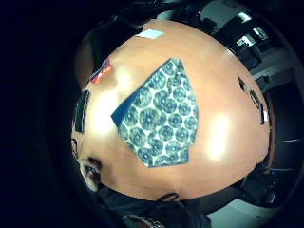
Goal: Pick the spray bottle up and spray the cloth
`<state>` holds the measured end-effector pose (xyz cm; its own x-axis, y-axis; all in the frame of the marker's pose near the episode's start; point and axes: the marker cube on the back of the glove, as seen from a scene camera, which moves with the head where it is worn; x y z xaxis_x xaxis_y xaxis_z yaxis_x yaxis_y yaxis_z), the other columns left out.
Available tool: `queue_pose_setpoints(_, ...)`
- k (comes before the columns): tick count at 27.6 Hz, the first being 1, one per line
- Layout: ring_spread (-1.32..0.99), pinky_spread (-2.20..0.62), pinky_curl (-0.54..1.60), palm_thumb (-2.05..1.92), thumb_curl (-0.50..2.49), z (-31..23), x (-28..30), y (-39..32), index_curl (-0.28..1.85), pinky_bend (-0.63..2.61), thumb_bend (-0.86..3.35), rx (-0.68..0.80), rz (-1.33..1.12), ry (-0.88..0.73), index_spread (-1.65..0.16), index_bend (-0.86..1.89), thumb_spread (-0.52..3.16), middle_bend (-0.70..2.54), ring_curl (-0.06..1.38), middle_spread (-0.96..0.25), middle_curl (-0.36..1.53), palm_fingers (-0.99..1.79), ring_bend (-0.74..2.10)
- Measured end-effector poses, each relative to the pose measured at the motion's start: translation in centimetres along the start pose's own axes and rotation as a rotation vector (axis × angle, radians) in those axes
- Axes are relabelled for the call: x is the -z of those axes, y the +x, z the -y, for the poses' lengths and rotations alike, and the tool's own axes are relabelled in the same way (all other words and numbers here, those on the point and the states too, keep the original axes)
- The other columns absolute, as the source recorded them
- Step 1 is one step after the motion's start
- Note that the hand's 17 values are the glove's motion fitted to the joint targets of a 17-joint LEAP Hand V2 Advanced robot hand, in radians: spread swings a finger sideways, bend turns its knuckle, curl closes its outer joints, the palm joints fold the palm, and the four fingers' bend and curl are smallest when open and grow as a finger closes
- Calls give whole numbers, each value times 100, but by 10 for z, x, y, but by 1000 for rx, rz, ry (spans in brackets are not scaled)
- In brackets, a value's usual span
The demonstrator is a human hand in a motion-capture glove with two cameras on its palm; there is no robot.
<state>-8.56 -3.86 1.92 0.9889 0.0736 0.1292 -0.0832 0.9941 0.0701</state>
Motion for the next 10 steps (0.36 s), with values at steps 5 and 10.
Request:
queue_pose_setpoints(5,-3,27,34,51,40,-37,-6,8,33,29,-6,-1,-83,-114,-43,16,104,18,32,-4,34,35,38)
queue_pose_setpoints(10,-2,28,35,45,36,-57,-18,14,32,32,-5,-21,-138,-186,-44,16,105,16,32,-3,33,32,35)
